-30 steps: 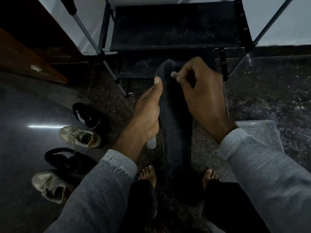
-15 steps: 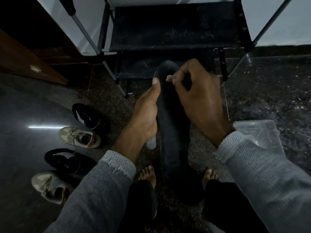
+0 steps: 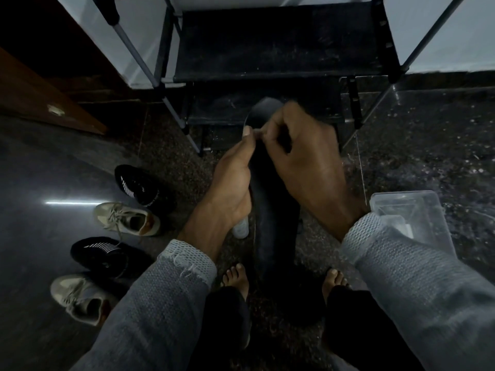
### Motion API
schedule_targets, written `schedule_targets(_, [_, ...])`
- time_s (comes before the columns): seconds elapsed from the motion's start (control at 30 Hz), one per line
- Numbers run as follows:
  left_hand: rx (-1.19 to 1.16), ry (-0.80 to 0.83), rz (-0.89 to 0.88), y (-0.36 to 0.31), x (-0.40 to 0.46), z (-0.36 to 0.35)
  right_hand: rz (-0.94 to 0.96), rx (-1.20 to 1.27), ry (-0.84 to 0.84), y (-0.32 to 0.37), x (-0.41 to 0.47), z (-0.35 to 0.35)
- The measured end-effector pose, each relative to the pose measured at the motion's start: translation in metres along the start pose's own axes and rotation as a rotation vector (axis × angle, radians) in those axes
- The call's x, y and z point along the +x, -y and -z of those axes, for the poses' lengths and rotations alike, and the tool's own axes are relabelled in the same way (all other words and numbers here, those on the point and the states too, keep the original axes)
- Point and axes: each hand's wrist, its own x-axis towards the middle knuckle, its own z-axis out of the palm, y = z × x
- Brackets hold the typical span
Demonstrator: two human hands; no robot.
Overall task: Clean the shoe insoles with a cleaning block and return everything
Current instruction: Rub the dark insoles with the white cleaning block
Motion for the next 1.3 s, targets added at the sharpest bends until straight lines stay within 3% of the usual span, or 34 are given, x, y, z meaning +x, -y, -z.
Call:
schedule_targets(0.27, [0.041,-0.012,0.002,0.000,-0.003,-0.004,-0.075,0.037,-0.044,-0.012,0.009,0.013])
schedule_targets(0.5, [-0.019,-0.004,0.033,0.000,-0.002,-0.001,0.025,0.018,0.031,-0.003,0.003,0.000])
schedule_targets(0.8, [-0.052,-0.039,0.029,-0.005,0.001,0.003,-0.270,0.414,-0.054,-0.018,0.010,0.017])
schedule_targets(1.07, [-0.125,-0.059,-0.001,-0.007,0.006,0.009,-0.500,0.647,0.094,-0.020,-0.001,0.026])
schedule_targets(1.3, [-0.201,-0.088,0.004,-0.010,0.007,0.007,-0.505,0.621,0.321,-0.020,-0.014,0.029])
